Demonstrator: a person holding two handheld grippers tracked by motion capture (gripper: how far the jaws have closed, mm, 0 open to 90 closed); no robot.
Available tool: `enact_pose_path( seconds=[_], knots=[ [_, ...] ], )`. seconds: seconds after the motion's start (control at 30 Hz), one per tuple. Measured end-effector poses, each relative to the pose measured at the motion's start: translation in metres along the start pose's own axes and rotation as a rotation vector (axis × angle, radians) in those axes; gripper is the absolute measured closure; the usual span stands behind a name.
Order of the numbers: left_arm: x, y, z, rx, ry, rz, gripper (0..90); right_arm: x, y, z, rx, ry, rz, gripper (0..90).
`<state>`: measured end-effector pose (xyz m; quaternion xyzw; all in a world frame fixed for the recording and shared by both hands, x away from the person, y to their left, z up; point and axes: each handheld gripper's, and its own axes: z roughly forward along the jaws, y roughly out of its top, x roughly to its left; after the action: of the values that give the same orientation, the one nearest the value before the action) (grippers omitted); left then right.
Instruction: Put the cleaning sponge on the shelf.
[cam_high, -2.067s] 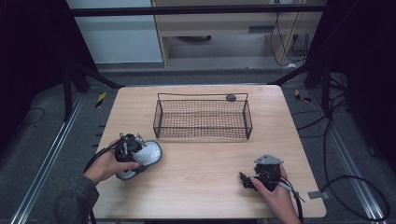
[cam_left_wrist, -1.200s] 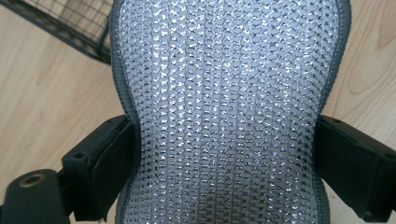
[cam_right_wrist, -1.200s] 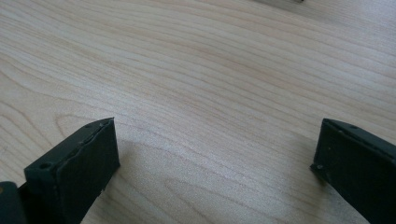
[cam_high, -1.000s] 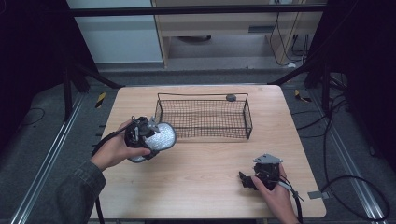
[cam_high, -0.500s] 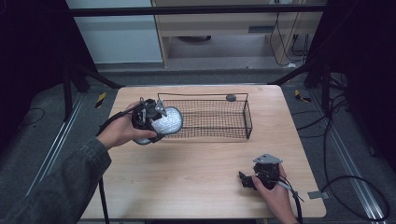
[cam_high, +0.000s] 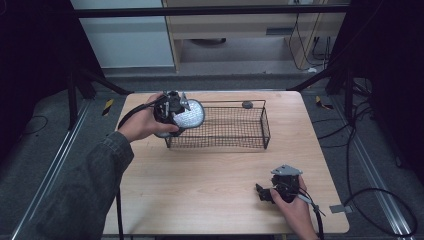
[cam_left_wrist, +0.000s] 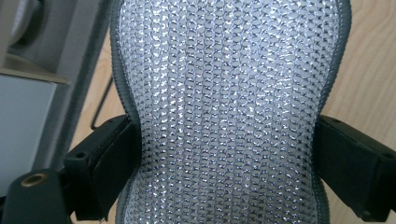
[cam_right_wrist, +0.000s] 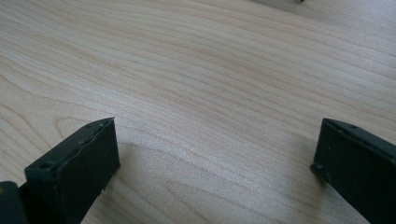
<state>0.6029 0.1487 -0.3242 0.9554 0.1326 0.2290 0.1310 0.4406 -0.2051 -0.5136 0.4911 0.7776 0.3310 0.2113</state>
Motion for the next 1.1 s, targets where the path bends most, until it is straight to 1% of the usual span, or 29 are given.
enact_pose_path(
  seconds=[0.07,0.17,0.2,0.33,0.53,0.7,0.73,0.77,0.93,1.03,1.1],
  knots=[
    [-0.001,0.003,0.0,-0.003,0.007,0.013,9.4,0.0,0.0,0.0,0.0,0.001,-0.001,0.6],
    [-0.003,0.007,0.0,-0.003,0.01,0.017,9.4,0.0,-0.001,-0.001,-0.001,0.002,-0.008,0.7],
    [-0.004,0.009,0.0,0.005,0.011,0.023,9.4,0.0,-0.001,-0.001,-0.001,0.002,-0.009,0.7],
    [-0.006,0.017,0.001,0.011,0.026,0.039,9.5,0.0,-0.001,-0.001,-0.001,0.003,-0.008,0.7],
    [-0.008,0.025,0.007,0.014,0.027,0.053,10.1,0.0,-0.001,-0.001,-0.003,0.005,-0.006,0.7],
    [-0.007,0.027,0.012,0.021,0.027,0.05,10.9,0.0,-0.001,-0.001,0.0,0.005,-0.007,0.7],
    [-0.008,0.027,0.014,0.035,0.026,0.05,11.1,0.0,-0.001,-0.001,0.0,0.005,-0.008,0.7],
    [-0.008,0.027,0.016,0.039,0.024,0.054,11.1,-0.001,-0.001,-0.001,0.0,0.005,-0.008,0.7],
    [-0.006,0.028,0.018,0.035,0.025,0.051,11.4,-0.001,-0.001,-0.001,-0.001,0.006,-0.009,0.7],
    [-0.005,0.027,0.022,0.044,0.026,0.058,11.6,-0.001,-0.001,-0.001,0.0,0.007,-0.008,0.7],
    [-0.005,0.027,0.024,0.037,0.029,0.055,11.7,-0.001,-0.001,-0.001,0.0,0.006,-0.009,0.7]
  ],
)
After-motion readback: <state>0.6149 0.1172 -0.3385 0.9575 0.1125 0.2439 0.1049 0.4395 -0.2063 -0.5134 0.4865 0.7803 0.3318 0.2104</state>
